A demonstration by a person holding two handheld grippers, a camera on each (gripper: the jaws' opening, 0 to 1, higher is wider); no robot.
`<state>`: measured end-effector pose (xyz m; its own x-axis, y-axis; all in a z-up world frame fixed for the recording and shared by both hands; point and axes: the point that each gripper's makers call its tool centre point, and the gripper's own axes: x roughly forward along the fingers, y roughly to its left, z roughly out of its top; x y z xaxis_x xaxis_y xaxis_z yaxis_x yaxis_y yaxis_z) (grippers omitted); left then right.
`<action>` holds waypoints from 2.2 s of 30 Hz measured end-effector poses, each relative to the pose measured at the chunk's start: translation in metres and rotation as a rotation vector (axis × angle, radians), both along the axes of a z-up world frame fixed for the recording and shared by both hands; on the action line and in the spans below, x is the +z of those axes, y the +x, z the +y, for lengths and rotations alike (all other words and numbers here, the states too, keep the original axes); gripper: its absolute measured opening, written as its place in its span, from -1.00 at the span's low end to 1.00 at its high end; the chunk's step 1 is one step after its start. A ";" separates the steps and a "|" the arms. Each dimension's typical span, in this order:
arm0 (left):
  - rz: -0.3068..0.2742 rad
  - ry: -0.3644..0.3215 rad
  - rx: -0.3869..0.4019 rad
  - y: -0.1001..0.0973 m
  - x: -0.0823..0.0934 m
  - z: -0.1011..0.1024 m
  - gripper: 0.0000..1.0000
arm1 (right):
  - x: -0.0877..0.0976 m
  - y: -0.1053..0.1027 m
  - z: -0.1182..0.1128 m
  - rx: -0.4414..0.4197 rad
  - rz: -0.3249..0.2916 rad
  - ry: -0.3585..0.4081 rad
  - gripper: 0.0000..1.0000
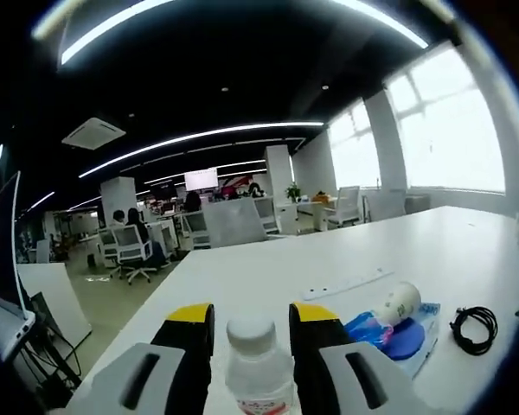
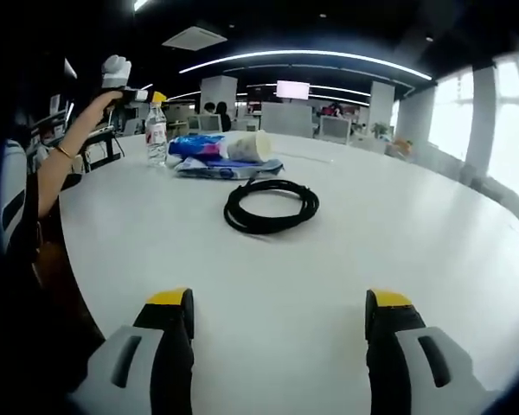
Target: Arrange the tabletop items into an orderly group along one side of the table until the central work area is clear of visible clutter.
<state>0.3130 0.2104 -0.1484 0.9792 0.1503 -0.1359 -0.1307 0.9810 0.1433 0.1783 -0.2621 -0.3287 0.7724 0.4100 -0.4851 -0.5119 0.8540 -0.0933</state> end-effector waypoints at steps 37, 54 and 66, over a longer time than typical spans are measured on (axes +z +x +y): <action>-0.072 -0.099 -0.055 -0.034 -0.009 -0.013 0.71 | -0.005 -0.003 0.000 -0.004 0.026 0.049 0.69; 0.029 -0.094 -0.110 -0.045 -0.034 -0.026 1.00 | -0.005 0.001 0.006 0.023 0.051 0.048 0.73; 0.046 -0.115 -0.150 -0.054 -0.043 -0.032 1.00 | -0.004 0.000 0.012 0.053 0.052 0.058 0.76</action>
<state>0.2593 0.1781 -0.1913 0.9819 -0.0158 -0.1887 0.0222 0.9993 0.0315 0.1780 -0.2503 -0.3330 0.7233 0.4781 -0.4982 -0.5596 0.8286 -0.0172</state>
